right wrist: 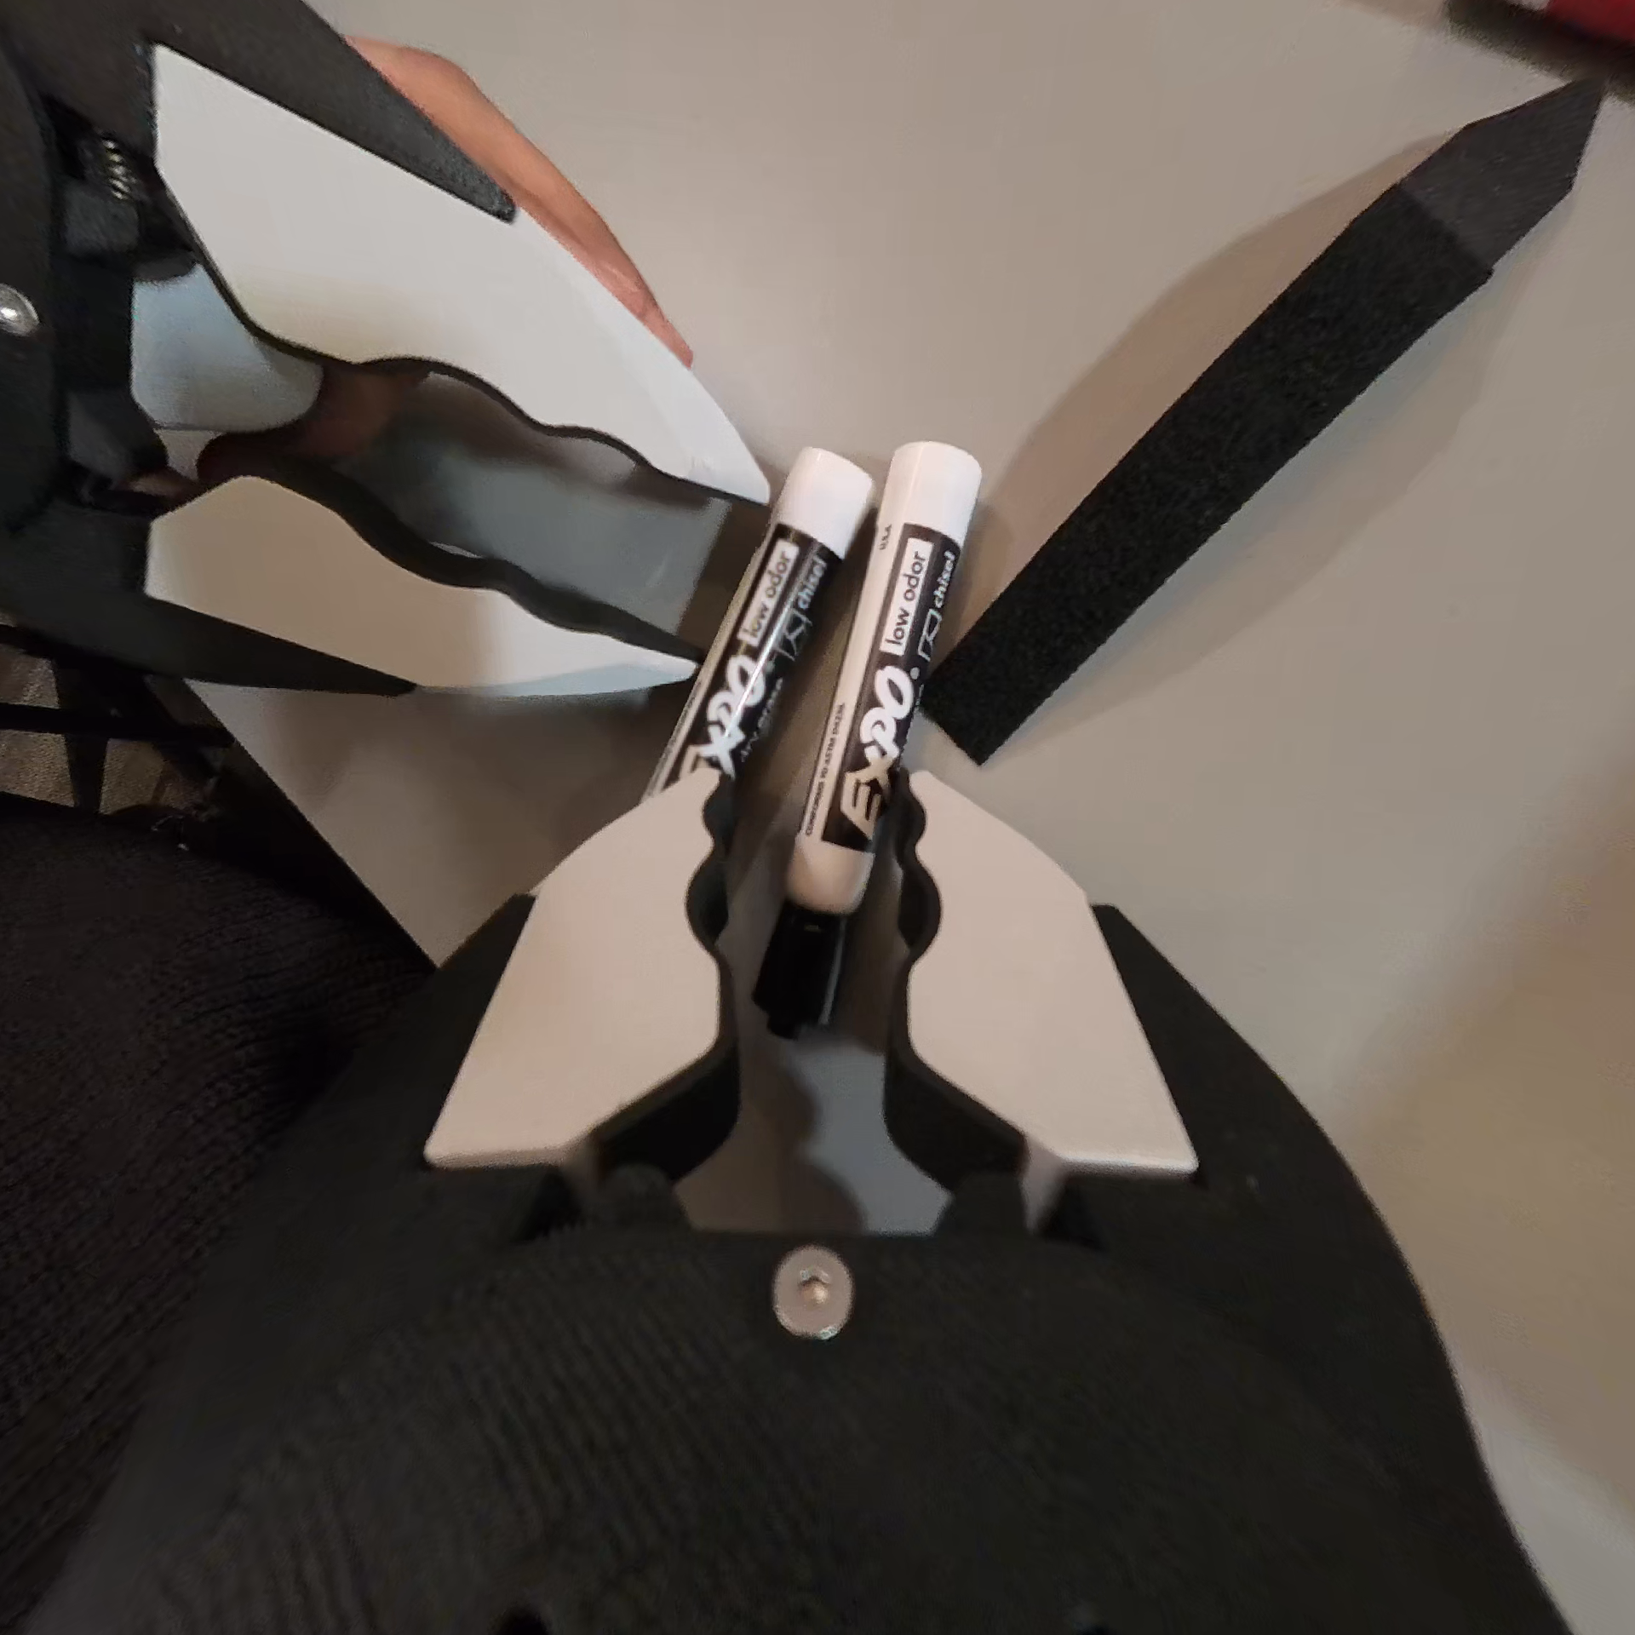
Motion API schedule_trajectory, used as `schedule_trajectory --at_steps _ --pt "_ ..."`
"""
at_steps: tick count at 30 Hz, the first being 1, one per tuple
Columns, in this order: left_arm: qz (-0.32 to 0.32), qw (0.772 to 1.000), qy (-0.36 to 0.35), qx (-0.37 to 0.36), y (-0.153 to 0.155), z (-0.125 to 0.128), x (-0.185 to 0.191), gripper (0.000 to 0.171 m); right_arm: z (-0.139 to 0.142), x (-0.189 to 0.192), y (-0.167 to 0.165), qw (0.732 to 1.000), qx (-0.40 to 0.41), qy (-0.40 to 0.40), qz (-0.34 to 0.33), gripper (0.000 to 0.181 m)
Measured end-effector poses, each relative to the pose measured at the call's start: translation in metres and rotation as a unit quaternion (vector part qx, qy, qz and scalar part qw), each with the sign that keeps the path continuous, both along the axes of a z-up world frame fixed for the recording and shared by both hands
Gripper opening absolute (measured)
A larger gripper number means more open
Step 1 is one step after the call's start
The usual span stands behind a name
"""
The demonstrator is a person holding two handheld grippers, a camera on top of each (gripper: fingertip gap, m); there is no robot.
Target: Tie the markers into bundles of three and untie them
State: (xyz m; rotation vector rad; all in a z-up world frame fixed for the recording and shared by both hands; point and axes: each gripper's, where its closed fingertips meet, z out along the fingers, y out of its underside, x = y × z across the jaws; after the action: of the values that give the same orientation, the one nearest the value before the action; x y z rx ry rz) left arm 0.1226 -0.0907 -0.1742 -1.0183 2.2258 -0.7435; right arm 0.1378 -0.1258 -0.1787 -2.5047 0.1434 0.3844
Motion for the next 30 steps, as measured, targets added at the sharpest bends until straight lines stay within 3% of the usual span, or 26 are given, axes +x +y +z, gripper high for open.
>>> schedule_trajectory --at_steps 10,18,25,30 --pt "0.034 0.999 -0.015 -0.008 0.01 0.007 -0.002 0.035 0.011 0.012 0.0 0.999 0.031 -0.016 -0.019 0.043" --pt "0.079 0.997 -0.023 -0.008 0.035 0.009 0.0 0.035 0.041 0.007 0.008 0.994 0.108 -0.027 -0.017 0.065" --pt "0.102 0.994 -0.002 -0.023 0.049 -0.003 0.002 0.035 0.028 -0.004 0.006 0.985 0.07 -0.156 -0.017 0.081" --pt "0.101 0.994 0.016 -0.038 0.045 -0.005 0.006 0.035 0.006 -0.009 0.011 0.978 0.033 -0.203 -0.036 0.085"
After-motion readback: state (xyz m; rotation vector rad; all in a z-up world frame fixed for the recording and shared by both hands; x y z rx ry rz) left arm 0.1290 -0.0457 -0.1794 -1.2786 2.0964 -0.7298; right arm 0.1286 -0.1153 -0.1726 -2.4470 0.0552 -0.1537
